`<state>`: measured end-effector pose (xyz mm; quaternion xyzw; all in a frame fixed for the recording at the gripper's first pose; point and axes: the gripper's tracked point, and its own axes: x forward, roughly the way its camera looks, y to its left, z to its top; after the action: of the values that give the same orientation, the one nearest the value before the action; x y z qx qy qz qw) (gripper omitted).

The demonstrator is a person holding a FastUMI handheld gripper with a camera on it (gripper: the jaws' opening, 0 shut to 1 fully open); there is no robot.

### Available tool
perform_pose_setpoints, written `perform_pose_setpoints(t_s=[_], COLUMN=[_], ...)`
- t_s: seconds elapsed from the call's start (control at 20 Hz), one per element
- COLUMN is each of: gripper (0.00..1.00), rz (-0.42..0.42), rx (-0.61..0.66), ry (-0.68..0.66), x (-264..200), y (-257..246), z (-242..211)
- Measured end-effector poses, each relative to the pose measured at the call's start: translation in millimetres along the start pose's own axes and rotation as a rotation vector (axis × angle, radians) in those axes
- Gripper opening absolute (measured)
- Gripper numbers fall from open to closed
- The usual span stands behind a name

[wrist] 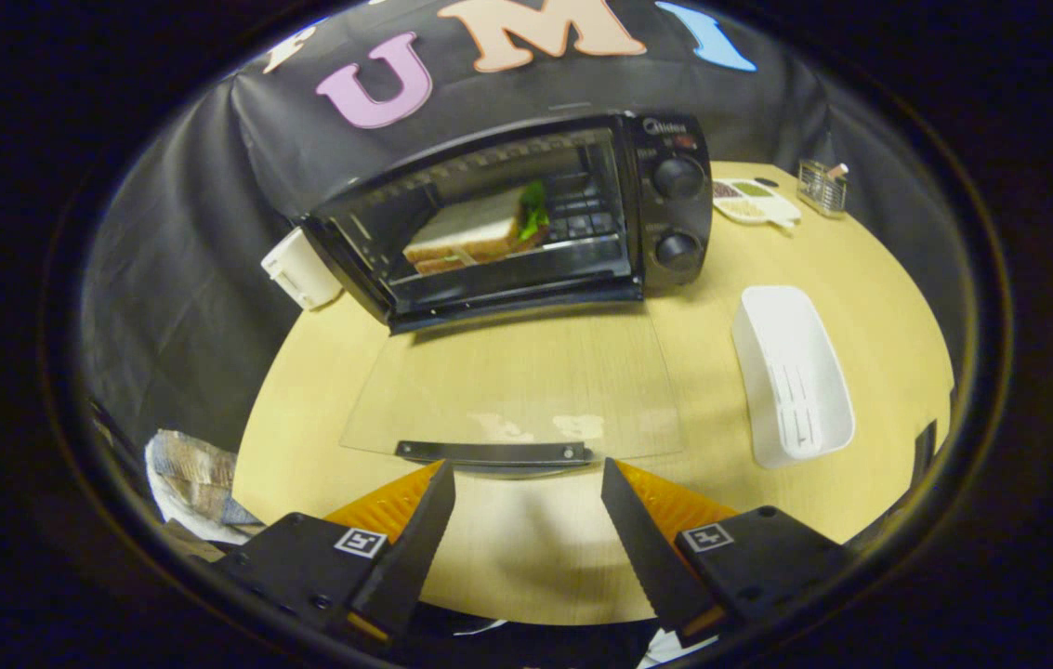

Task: Open the toaster oven, put the food inside, and close the toaster oven door.

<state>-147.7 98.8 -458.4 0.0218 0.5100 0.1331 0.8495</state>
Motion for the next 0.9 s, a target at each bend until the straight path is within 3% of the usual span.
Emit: perform_pose_setpoints(t_s=[0.35, 0.9], gripper=[0.99, 0.99], rz=[-0.003, 0.033], rx=[0.064, 0.136], ry=[0.004, -0.132], x=[22, -13], y=[-8, 11], z=[6, 65])
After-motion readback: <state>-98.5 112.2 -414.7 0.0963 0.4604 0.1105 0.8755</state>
